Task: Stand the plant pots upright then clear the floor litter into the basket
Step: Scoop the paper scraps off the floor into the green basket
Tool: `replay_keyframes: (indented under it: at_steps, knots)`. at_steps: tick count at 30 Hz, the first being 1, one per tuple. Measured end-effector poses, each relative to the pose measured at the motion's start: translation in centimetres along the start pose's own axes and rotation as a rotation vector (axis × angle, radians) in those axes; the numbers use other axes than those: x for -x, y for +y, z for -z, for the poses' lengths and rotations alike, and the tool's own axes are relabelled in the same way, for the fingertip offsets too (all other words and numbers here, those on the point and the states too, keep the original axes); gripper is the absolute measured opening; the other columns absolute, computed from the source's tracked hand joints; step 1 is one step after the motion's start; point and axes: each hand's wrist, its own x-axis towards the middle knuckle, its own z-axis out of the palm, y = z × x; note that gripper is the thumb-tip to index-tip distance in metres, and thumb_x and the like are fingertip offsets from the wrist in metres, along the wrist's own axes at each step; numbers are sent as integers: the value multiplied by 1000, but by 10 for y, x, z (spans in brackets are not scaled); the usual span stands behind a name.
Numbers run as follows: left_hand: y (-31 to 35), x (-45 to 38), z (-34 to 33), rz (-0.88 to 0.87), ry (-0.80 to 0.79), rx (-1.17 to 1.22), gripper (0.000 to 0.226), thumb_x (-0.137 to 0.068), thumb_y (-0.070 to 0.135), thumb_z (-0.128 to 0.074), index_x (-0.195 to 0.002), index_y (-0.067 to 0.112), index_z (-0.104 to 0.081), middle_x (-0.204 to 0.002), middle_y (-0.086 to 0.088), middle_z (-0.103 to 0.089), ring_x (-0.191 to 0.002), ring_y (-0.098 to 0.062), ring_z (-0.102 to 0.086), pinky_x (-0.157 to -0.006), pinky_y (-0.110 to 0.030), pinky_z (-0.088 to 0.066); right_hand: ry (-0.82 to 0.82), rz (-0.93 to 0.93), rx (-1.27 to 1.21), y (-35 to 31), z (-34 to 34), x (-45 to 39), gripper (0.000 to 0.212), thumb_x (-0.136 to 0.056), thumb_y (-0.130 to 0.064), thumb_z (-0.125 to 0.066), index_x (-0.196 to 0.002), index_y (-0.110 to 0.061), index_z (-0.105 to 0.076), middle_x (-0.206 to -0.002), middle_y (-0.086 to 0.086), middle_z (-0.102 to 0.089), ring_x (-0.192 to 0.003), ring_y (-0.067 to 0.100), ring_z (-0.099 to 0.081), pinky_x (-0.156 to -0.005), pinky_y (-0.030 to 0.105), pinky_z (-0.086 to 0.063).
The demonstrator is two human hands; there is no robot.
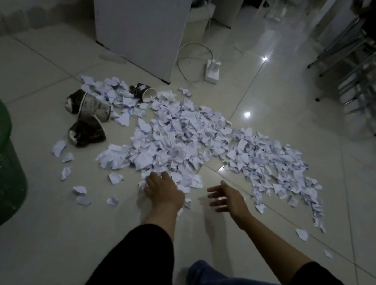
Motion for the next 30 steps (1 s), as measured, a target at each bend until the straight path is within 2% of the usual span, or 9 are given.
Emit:
replay_keyframes:
  at_steps: [2, 5, 8, 14, 20, 22, 26, 28, 30]
  knots:
    - [35, 6, 5, 27, 19, 171, 52, -86, 25, -56, -133, 9, -40, -141, -16, -29, -131, -33, -28, -106, -40, -27, 102, -2, -7, -6, 16, 0, 54, -105, -42, -31, -109, -5, -70, -106, 16, -70, -86, 29, -64, -72, 33, -50]
    - [81, 17, -5, -162, -77, 306, 46, -88, 25, -54, -131, 14, -43, -140, -12, -29, -131, -31, -29, -105, -41, -29, 281, -46, -23, -4, 42, 3, 46, -104, -38, -37, -110, -7, -69, -107, 13, -69, -90, 28, -62, -75, 33, -49]
    - [97, 24, -20, -272, -115, 304, 41, -89, 24, -53, -129, 15, -44, -139, -10, -30, -130, -29, -29, -104, -40, -31, 429, -33, 48, 18, 77, 13, 38, -102, -38, -42, -109, -11, -68, -107, 9, -68, -91, 24, -63, -76, 31, -49]
    - [95, 20, -63, -225, -71, 281, 40, -89, 20, -54, -128, 15, -47, -134, -14, -40, -124, -32, -38, -100, -40, -37, 714, -85, 223, 97, 153, 37, 29, -99, -28, -50, -114, -8, -65, -111, 9, -64, -101, 23, -57, -86, 32, -41]
    - [110, 1, -111, -397, -15, 336, 37, -89, 11, -54, -125, 15, -50, -134, -11, -43, -123, -28, -40, -99, -37, -40, 992, -271, 200, 189, 221, 21, 47, -94, -24, -58, -137, -7, -48, -140, 21, -47, -128, 37, -46, -107, 45, -37]
    - [111, -9, -123, -424, 15, 327, 36, -88, 9, -54, -123, 15, -51, -130, -11, -45, -121, -27, -41, -97, -37, -40, 1009, -282, 191, 208, 235, 5, 54, -95, -26, -57, -144, -9, -40, -149, 21, -39, -136, 37, -38, -113, 47, -32]
    - [120, -20, -139, -415, 70, 310, 36, -87, 7, -55, -122, 16, -52, -126, -8, -47, -119, -24, -40, -96, -33, -37, 959, -282, 172, 213, 249, -30, 59, -101, -34, -43, -153, -12, -24, -159, 15, -24, -148, 30, -19, -122, 46, -11]
    - [127, -21, -146, -386, 77, 310, 37, -87, 7, -55, -122, 16, -52, -128, -8, -47, -120, -24, -40, -97, -32, -35, 895, -193, 207, 201, 243, -42, 60, -102, -33, -41, -154, -13, -20, -161, 12, -20, -149, 29, -18, -122, 45, -10]
    - [135, -18, -152, -364, 75, 303, 37, -88, 6, -55, -123, 16, -52, -128, -8, -46, -121, -24, -39, -98, -31, -34, 760, -64, 284, 188, 227, -50, 61, -104, -35, -37, -156, -14, -13, -164, 5, -13, -151, 21, -12, -123, 36, -3]
